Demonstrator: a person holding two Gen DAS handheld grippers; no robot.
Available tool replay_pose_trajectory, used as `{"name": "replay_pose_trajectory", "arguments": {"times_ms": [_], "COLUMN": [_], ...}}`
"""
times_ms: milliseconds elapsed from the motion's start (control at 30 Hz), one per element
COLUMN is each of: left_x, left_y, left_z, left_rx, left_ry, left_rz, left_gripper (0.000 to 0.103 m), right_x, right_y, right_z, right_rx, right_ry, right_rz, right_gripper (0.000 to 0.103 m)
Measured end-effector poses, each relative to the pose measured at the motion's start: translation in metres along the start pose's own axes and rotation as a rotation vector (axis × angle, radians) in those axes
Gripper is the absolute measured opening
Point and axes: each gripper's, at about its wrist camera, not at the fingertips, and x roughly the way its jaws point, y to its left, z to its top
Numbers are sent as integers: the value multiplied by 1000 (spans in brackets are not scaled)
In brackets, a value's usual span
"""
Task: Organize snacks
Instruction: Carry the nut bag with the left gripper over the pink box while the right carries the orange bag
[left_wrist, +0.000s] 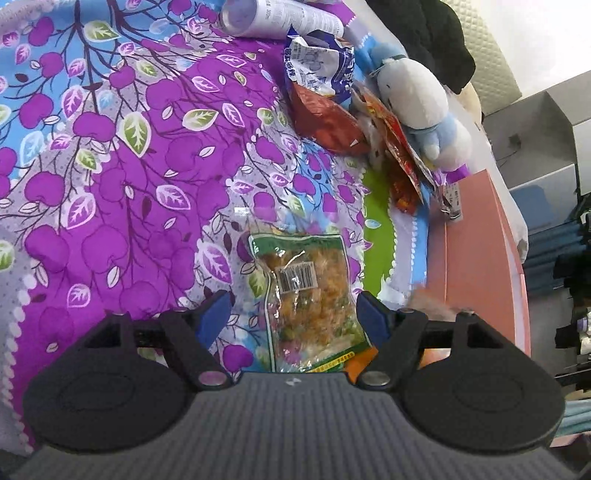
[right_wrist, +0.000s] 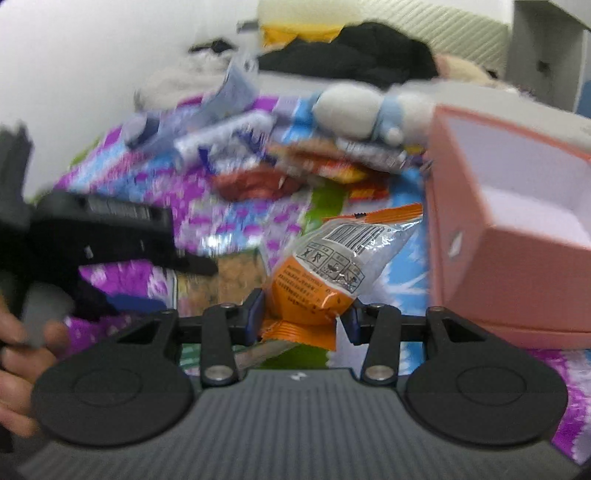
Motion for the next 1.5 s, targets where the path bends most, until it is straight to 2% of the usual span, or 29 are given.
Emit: {"name": "replay_pose_trajectory", "arguments": {"times_ms": [200,367,567,733,900,933,1000,1067,1367,1500], "left_x": [2,8,20,25,22,21,17,12,-33,-52], "left_y": [6,2,-9,-20,-27,-27,-30,-33,-74,-93], "left_z": [4,3,1,2,-7,-8,-8,-9,-15,-14], "left_rx": [-35,-21,44,121,216,220,231,251,408,457], "left_ry": [3,35,19,12,-21,-22,-26,-37,-128,-137], "left_rz": [-51,-151,-144,-88,10,16,16,15,33,44], "left_gripper": [78,78,76,65,36,34,22,15,12,12], "right_x": [10,15,14,15,13,10,4,-2,-41,-65], "right_y": [-6,-13,-11,-11,-9,-9,-11,-13,-22,-29], "right_z": [-16,-24,-26,-25,-20,-18,-16,-14,-1,8], "right_rx": [52,100,88,91,99,105,110,109,115,130], "right_ry": [39,50,44,46,52,50,44,34,-24,-68], "right_rz": [5,25,20,21,-2,-8,-21,-36,-71,-88], "right_gripper": [46,46,46,46,46,45,44,44,43,43]}}
